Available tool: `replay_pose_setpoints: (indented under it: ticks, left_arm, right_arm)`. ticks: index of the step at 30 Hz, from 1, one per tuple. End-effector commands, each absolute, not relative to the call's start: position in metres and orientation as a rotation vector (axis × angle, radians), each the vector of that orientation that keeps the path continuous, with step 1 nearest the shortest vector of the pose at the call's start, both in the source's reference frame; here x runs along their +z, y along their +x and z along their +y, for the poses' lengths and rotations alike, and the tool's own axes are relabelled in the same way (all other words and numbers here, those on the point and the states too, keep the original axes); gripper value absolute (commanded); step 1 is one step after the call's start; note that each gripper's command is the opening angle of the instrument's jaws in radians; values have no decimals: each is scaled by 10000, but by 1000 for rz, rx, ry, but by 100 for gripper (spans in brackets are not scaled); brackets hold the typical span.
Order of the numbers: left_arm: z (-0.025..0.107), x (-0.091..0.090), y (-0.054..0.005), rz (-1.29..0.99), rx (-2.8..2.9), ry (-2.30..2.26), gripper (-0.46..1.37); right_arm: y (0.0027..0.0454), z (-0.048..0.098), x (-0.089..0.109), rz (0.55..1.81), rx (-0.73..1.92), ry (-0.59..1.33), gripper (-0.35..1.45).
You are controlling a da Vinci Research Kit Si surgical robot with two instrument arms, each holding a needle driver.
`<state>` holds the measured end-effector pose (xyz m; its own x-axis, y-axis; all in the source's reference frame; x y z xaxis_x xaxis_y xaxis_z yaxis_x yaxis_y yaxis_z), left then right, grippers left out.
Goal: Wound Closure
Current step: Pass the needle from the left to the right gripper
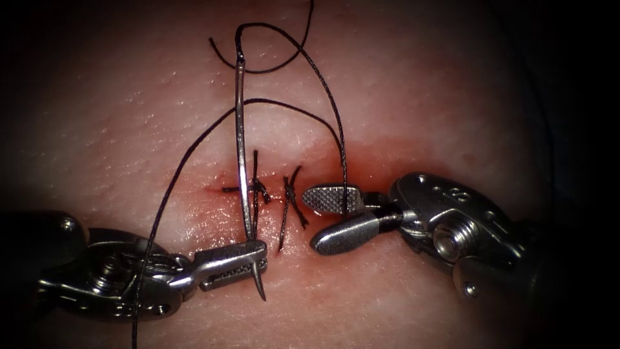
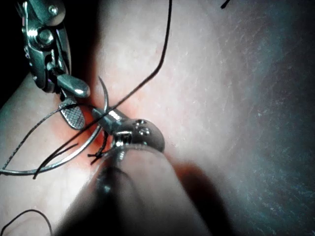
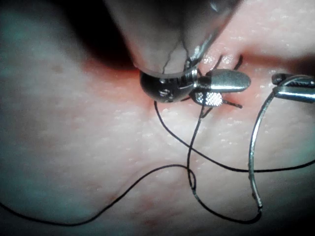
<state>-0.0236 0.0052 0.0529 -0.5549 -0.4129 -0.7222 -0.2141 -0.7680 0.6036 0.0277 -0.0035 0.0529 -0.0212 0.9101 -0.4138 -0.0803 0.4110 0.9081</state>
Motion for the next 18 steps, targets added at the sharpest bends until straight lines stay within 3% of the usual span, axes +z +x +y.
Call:
replay_pose_setpoints:
  ticks: [1,7,18]
  left_arm:
    - [52,529,-236,-1005,-2468,1415,-35]
    - [52,529,-236,-1008,-2463,1411,-35]
    - [49,525,-238,-1009,-2447,1409,-35]
  right_arm:
    - [276,-35,528,1355,951,822,90]
    - [275,-28,527,1361,936,800,99]
    - [261,-5,542,1370,902,750,100]
